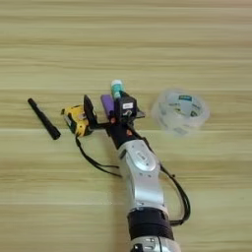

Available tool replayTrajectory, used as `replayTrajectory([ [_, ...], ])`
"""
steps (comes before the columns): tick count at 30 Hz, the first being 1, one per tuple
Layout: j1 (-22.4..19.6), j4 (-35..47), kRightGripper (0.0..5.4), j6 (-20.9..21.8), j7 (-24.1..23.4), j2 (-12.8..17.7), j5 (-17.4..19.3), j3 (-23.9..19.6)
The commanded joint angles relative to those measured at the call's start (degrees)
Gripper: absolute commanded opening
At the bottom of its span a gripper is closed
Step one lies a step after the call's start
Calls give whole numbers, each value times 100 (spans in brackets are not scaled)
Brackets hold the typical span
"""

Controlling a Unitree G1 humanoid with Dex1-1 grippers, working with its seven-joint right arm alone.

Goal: Move the objects on the table

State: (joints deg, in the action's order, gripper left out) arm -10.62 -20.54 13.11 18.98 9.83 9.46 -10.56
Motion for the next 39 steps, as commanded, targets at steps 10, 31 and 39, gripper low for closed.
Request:
replayTrajectory([
  [10, -1080, -1223, 536, 481, -292, 494, -55, -324],
  [31, -1687, -2803, 536, 939, -393, 723, -19, -478],
  [39, -1810, -3060, 536, 962, -360, 744, 106, -618],
])
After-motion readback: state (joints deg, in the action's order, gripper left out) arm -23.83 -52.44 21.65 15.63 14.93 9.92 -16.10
